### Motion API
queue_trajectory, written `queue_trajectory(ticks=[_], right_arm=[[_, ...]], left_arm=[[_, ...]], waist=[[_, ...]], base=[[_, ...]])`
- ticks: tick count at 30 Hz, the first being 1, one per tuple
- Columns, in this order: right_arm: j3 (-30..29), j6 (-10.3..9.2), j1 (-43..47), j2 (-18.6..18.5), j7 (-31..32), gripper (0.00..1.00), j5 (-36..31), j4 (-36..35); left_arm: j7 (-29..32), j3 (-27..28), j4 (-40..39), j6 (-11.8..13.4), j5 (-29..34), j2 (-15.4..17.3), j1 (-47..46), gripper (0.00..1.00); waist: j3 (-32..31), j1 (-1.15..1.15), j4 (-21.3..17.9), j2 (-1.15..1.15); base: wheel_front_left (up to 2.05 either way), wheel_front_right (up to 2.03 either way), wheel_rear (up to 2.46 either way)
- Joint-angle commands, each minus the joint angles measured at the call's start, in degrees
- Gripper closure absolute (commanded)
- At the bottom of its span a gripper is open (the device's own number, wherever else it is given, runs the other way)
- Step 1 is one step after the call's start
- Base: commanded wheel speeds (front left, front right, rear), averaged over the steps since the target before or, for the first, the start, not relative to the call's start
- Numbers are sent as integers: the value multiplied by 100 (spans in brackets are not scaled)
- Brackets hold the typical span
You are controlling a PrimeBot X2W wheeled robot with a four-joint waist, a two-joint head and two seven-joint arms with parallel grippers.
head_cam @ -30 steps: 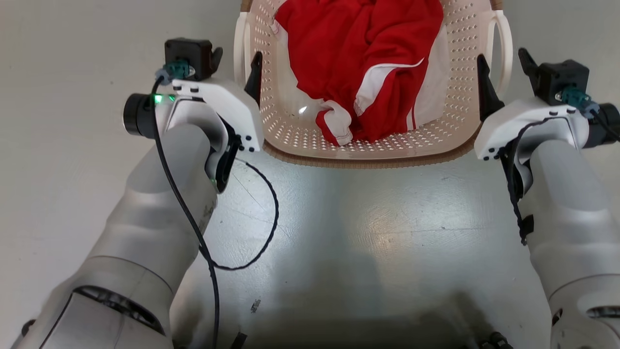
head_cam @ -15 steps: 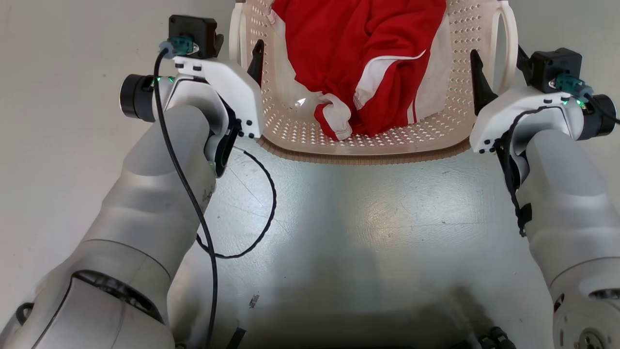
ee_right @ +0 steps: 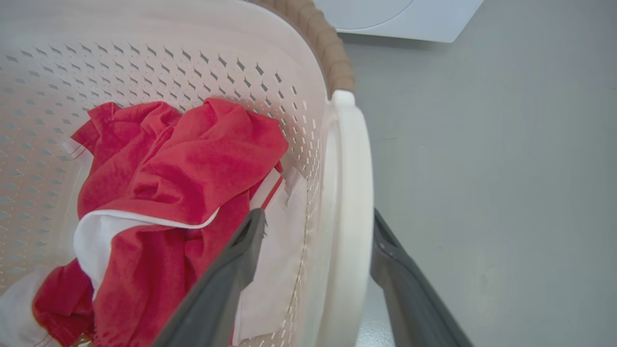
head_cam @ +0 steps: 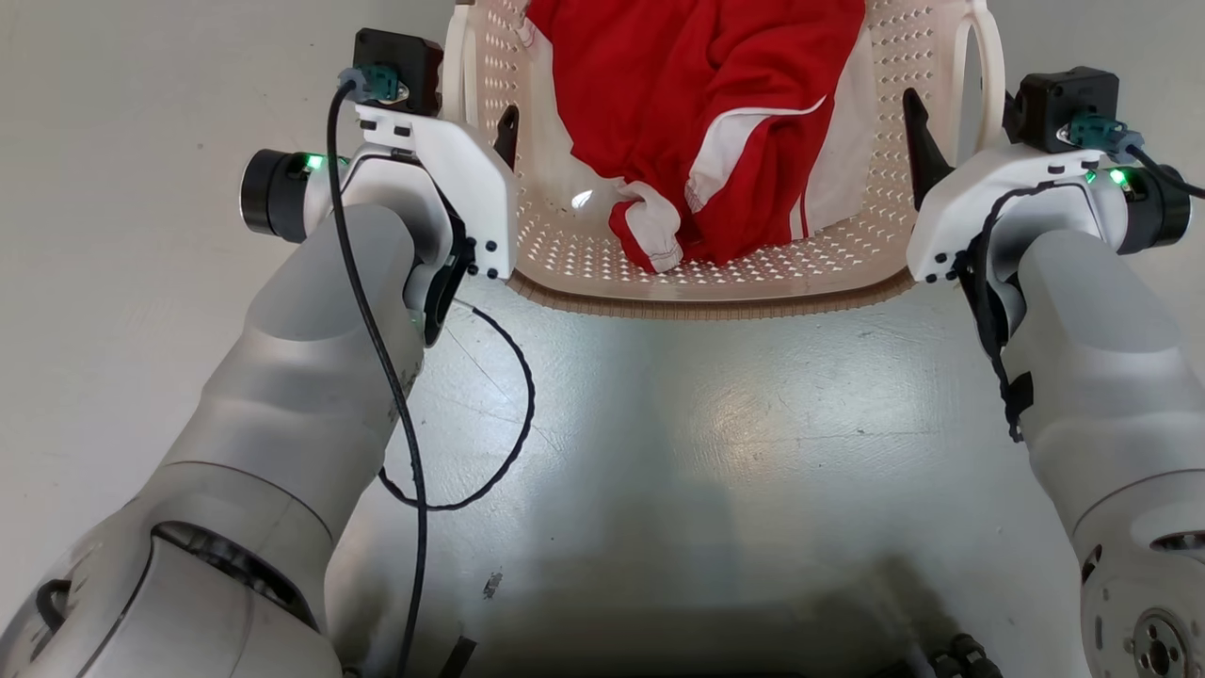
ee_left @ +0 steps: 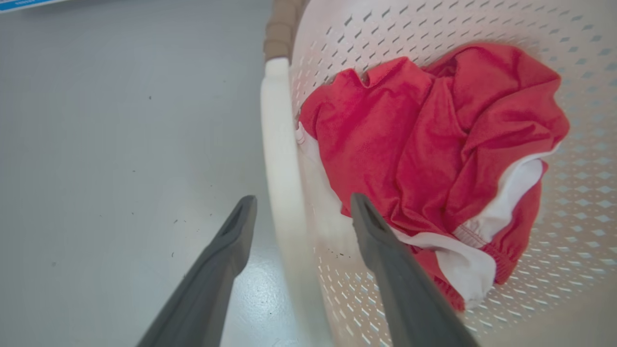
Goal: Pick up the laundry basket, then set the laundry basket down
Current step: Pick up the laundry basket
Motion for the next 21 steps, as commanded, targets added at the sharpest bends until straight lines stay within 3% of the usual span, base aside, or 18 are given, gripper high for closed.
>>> queue_trajectory(ticks=[1, 17, 18, 19, 20, 21], right_arm=[[87, 35, 75, 96, 21, 0, 43, 12], [256, 35, 58, 96, 23, 0, 243, 179], [263, 35, 60, 96, 17, 0, 253, 183], [263, 35, 60, 96, 17, 0, 253, 183], [273, 35, 60, 96, 11, 0, 262, 187], [298, 35, 58, 96, -11, 25, 274, 189]], left_arm=[[12, 2, -73, 44, -71, 125, -53, 0], [6, -353, 57, 125, -212, 125, -152, 0], [-4, -377, 75, 135, -207, 125, -157, 7], [-4, -377, 75, 135, -207, 125, -157, 7], [-28, -395, 87, 148, -207, 125, -159, 25], [-51, -408, 97, 159, -214, 125, -156, 60]], waist=[[-8, 0, -8, 0], [-19, 0, -91, 0], [-18, 0, -95, 0], [-18, 0, -95, 0], [-17, 0, -98, 0], [-18, 0, -98, 0]], base=[[0, 0, 0], [0, 0, 0], [0, 0, 0], [0, 0, 0], [0, 0, 0], [0, 0, 0]])
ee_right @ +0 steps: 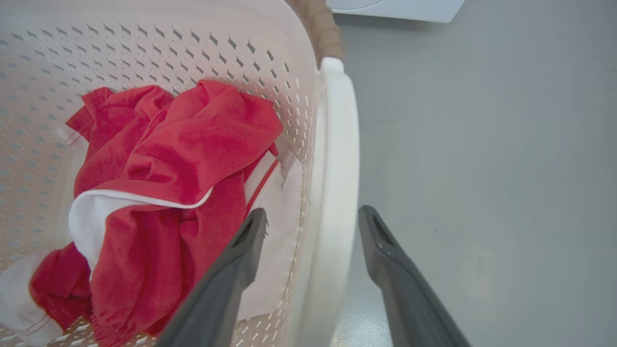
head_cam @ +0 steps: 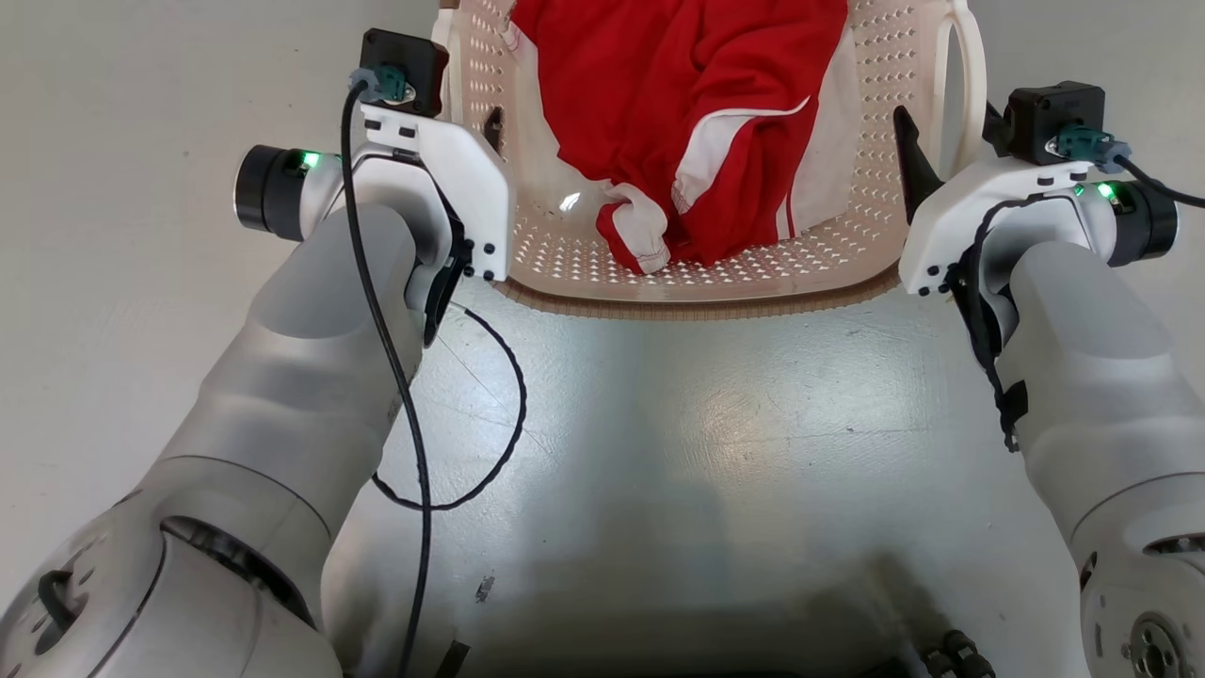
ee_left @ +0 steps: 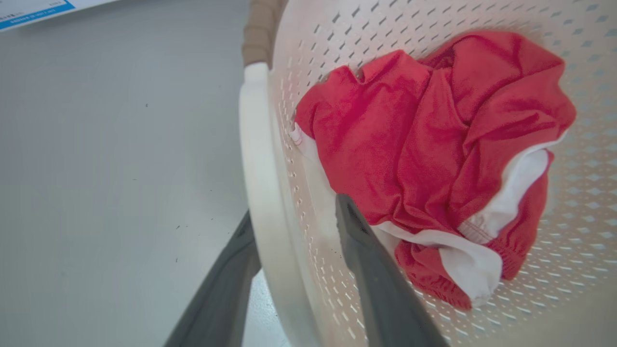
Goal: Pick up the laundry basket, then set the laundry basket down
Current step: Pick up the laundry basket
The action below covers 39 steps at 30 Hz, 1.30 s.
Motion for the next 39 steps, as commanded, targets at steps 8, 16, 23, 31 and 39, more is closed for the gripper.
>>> queue_trajectory(ticks=[8, 16, 23, 31, 39], right_arm=[[239, 35, 181, 102, -7, 100, 165, 25], [414, 35, 370, 102, 192, 100, 238, 51], [827, 35, 611, 102, 515, 100, 643, 68], [1596, 35, 1049, 102, 1018, 100, 1355, 74], [2657, 35, 1714, 102, 1777, 100, 2460, -112]], left_arm=[[-124, -107, -39, 197, -105, 117, 31, 100], [8, -233, -153, 246, -347, 117, 276, 100], [169, -361, -103, 220, -547, 117, 601, 100], [453, -470, 19, 108, -806, 117, 1135, 100], [855, -557, 257, -81, -1003, 117, 1881, 100]], waist=[[-91, 0, 17, 0], [-364, 0, 108, 0], [-877, 0, 164, 0], [-1845, 0, 134, 0], [-3221, 0, -57, 0]], base=[[0, 0, 0], [0, 0, 0], [0, 0, 0], [0, 0, 0], [0, 0, 0]])
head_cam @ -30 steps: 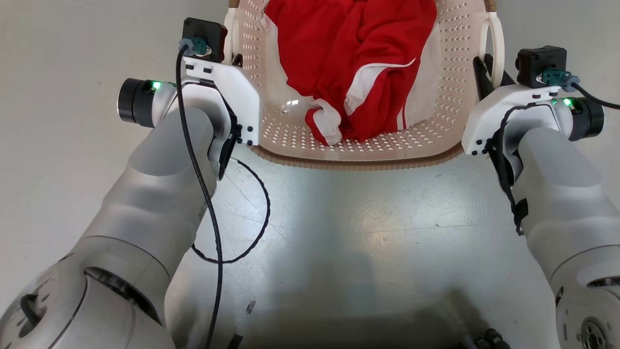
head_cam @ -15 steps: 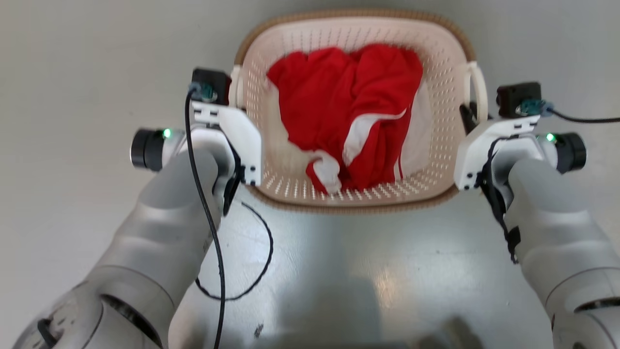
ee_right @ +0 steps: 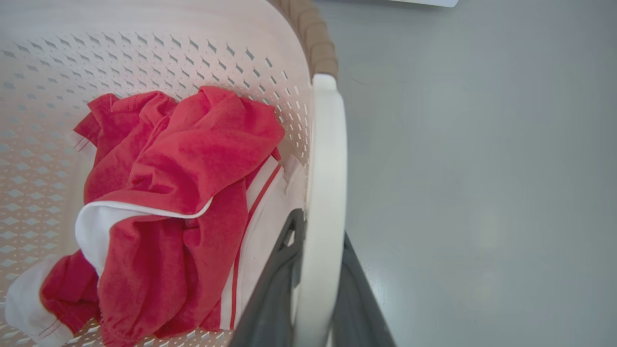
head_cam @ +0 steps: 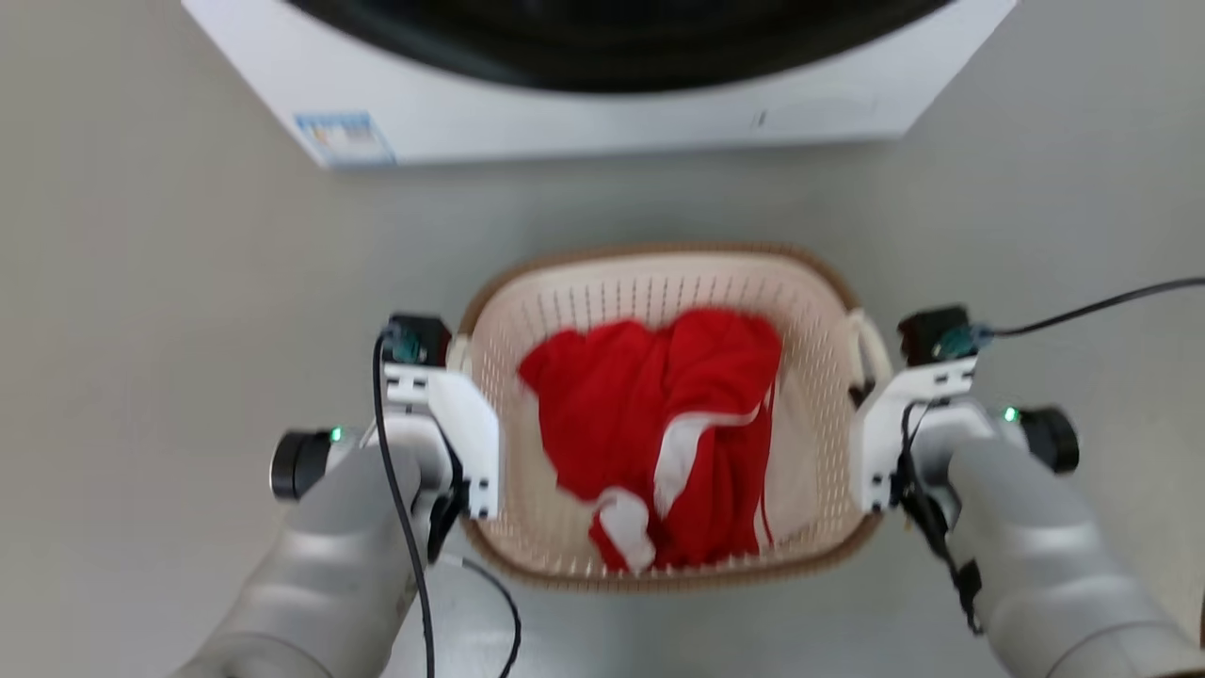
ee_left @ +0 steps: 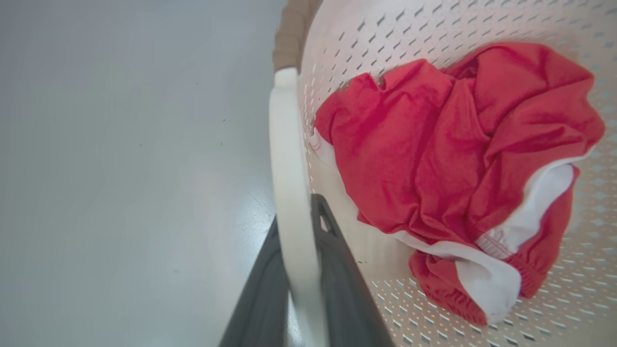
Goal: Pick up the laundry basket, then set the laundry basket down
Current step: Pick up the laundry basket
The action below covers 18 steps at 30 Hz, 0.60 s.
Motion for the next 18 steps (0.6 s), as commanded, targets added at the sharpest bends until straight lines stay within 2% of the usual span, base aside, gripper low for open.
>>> queue_trajectory(ticks=[1, 9, 18], right_arm=[[325, 35, 267, 81, 149, 100, 199, -195], [905, 35, 762, 81, 678, 100, 829, -419], [1460, 35, 1205, 81, 1105, 100, 1429, -570]], left_arm=[[42, 32, -5, -89, -16, 111, 124, 100], [320, 18, 13, -276, -228, 111, 698, 100], [600, -131, -95, -295, -372, 111, 1290, 100]], waist=[[-819, 0, -147, 0], [-1815, 0, -253, 0], [-2801, 0, -303, 0]], base=[[0, 0, 0], [0, 0, 0], [0, 0, 0]])
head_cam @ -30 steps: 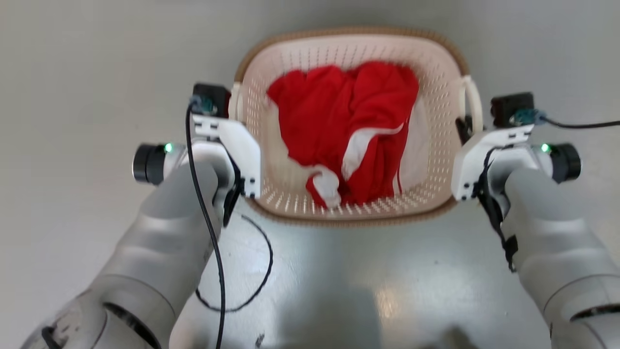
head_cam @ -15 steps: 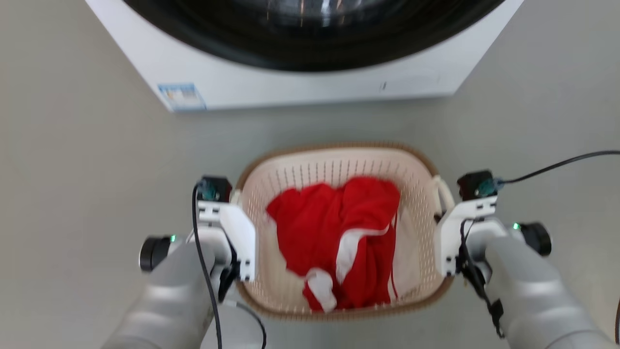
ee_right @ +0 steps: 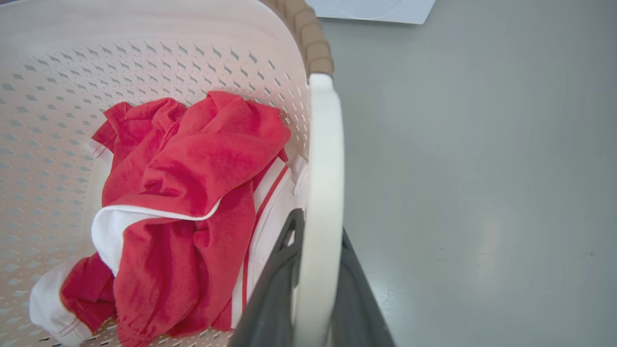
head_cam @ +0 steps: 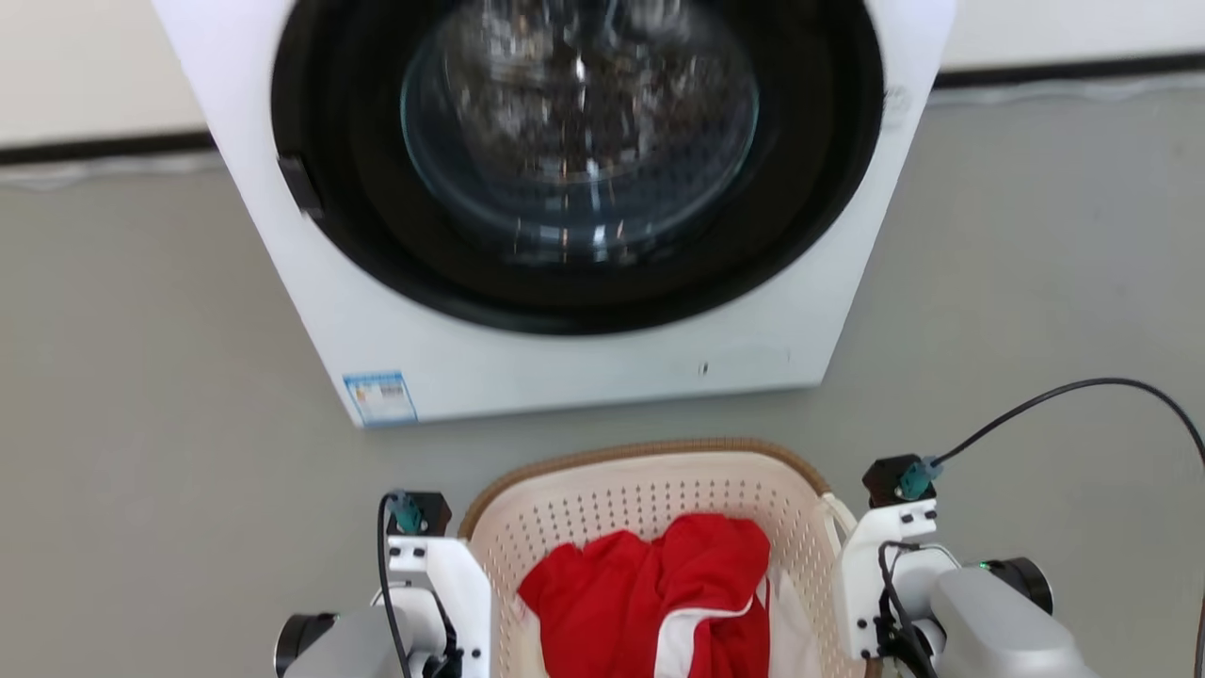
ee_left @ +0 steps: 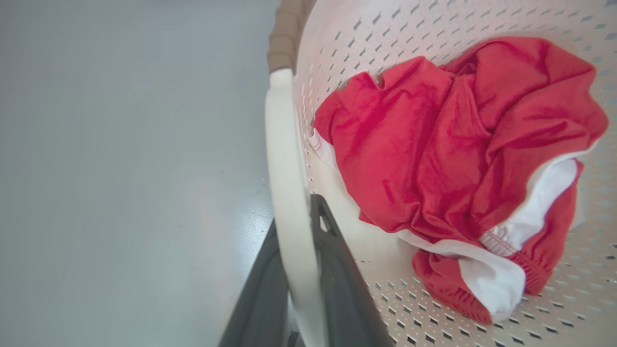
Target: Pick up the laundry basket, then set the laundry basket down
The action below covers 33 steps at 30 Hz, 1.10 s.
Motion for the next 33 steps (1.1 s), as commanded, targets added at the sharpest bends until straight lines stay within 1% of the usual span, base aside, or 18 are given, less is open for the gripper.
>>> queue_trajectory(ticks=[1, 14, 33], right_arm=[[182, 44, -37, 96, 15, 100, 67, -188], [560, 44, -34, 96, 112, 100, 333, -115], [876, 44, -6, 96, 120, 100, 660, -88]], left_arm=[[1, 53, -122, -47, 2, 75, -91, 100], [228, -122, -183, -79, -62, 75, 24, 100], [258, -246, -128, -99, -112, 75, -70, 100]], waist=[[-389, 0, -49, 0], [-741, 0, 10, 0], [-713, 0, 9, 0]], base=[[0, 0, 0], [0, 0, 0], [0, 0, 0]])
